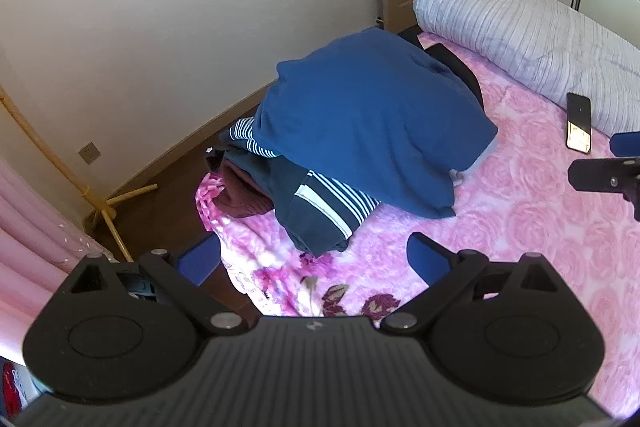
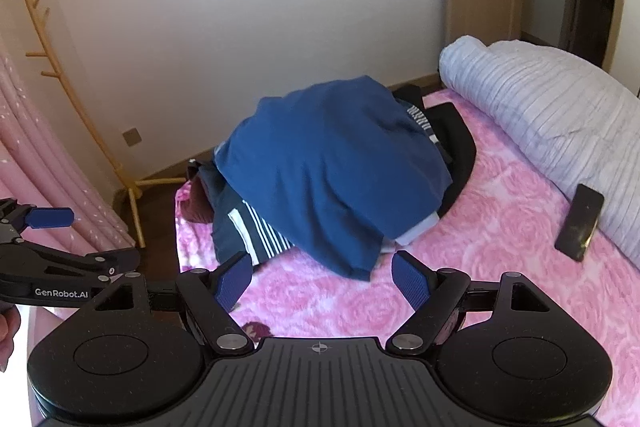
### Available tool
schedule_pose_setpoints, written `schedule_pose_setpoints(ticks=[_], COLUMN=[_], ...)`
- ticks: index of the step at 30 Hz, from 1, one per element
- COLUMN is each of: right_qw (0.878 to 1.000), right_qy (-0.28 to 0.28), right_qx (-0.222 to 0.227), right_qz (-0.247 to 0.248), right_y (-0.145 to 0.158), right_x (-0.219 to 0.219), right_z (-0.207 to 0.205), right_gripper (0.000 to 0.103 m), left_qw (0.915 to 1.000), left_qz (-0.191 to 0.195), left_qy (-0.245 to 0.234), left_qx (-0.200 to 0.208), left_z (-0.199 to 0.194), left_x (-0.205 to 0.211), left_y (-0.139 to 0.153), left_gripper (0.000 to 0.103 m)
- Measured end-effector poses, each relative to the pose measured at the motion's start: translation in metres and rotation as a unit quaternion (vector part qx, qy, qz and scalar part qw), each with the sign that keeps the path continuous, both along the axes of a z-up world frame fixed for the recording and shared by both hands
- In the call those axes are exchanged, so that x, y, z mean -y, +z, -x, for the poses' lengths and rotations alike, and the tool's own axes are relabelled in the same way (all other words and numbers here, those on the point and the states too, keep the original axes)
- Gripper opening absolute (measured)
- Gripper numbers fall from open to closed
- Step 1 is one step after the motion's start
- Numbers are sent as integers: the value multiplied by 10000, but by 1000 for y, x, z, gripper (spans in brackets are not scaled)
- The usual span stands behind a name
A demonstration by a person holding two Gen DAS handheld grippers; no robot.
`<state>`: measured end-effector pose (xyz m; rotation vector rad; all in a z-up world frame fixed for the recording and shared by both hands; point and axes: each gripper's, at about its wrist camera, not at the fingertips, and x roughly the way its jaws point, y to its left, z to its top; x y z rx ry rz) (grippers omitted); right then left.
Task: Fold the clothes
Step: 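Move both grippers toward the navy garment on top of the clothes pile, then grasp the navy garment with both grippers and lift it off the pile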
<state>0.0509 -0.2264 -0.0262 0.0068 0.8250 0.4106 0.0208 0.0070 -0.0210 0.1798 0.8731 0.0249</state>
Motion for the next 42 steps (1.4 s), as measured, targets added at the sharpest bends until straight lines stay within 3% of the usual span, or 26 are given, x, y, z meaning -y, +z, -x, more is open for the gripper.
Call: schedule_pose_setpoints(ticks=[10,12,17,21,26,29,32,34,37,39,41,42], right_qw=[9996,9994,9989,9982,9952,9910,9866,9835,9822,9824,9834,9833], right_qy=[234,310,359,328,636,889,1054,1136,1281,1315,1284,1335], right_qx=[119,161,184,30,-130,-188,-204,-212,-408,-489,-539,-580], right_qz=[-115,-51,226,501,734,988,1229,1394,1312,1230,1167,1095], right_y=[-6,-9,-21,-39,-69,-90,-111,-125,-146,-154,-156,-154], right_x=[10,7,-1,-18,-57,-83,-102,-112,-118,-118,-114,-111], right_z=[-18,-29,-63,-113,-190,-230,-263,-281,-302,-308,-310,-308], right_gripper=[80,80,80,80,80,80,80,80,80,80,76,55], left_qw=[9984,9978,9953,9932,9900,9837,9752,9661,9536,9469,9443,9452], left_qz=[-96,-209,-76,86,577,1127,1539,1914,2435,2694,2800,2783], left_qy=[-491,-583,-932,-1157,-1269,-1290,-1387,-1427,-1369,-1336,-1363,-1384], left_qx=[269,251,250,110,-235,-546,-777,-986,-1123,-1139,-1066,-996], left_z=[-13,-29,-92,-166,-264,-315,-349,-364,-371,-369,-362,-358], left_x=[-1,-10,-44,-76,-112,-127,-133,-138,-147,-155,-160,-160], left_y=[-5,-12,-34,-63,-106,-132,-152,-166,-179,-184,-179,-174], left_gripper=[98,98,98,98,95,93,88,89,89,76,49,40])
